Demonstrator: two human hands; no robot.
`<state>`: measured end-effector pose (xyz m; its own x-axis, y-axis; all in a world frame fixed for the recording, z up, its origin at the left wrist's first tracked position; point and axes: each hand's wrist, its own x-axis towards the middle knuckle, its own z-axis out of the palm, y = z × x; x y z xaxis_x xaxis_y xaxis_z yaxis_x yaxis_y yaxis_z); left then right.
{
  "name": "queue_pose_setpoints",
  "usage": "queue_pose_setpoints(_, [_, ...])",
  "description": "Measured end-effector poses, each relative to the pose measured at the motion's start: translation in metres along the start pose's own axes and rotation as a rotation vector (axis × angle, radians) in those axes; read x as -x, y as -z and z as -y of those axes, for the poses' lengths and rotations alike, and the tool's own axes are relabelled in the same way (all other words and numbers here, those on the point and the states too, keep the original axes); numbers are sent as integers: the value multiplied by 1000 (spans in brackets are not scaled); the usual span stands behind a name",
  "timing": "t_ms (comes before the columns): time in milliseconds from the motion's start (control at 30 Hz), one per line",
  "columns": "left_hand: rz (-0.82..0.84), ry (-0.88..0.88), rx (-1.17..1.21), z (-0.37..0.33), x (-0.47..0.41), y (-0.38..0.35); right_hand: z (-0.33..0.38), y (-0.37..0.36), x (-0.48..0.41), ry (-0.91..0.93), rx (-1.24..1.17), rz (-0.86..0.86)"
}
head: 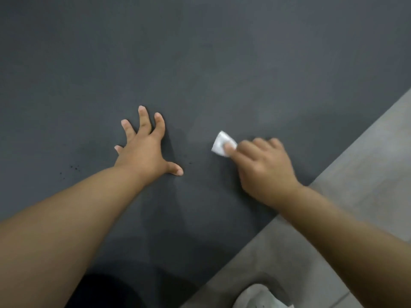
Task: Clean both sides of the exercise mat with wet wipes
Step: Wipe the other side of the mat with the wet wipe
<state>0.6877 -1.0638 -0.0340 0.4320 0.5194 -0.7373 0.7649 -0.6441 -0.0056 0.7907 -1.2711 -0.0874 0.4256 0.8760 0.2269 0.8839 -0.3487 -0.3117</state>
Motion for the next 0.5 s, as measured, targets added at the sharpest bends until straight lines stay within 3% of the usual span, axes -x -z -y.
queue_pose_setpoints(133, [14,23,-2,0,1,1,-73,19,-23,-409,147,-86])
queue_pose_setpoints(233, [14,20,-7,0,0,2,-66,19,-23,-510,124,-43])
queue_pose_setpoints(300, [8,9,-7,0,-1,2,-33,11,-12,-431,35,-36])
queue_pose_setpoints(433, [-8,-3,-17,1,-2,1,48,5,48,63,-97,148])
queue_pose_setpoints(500, [-28,-9,-35,0,-4,1,46,10,66,200,-97,224])
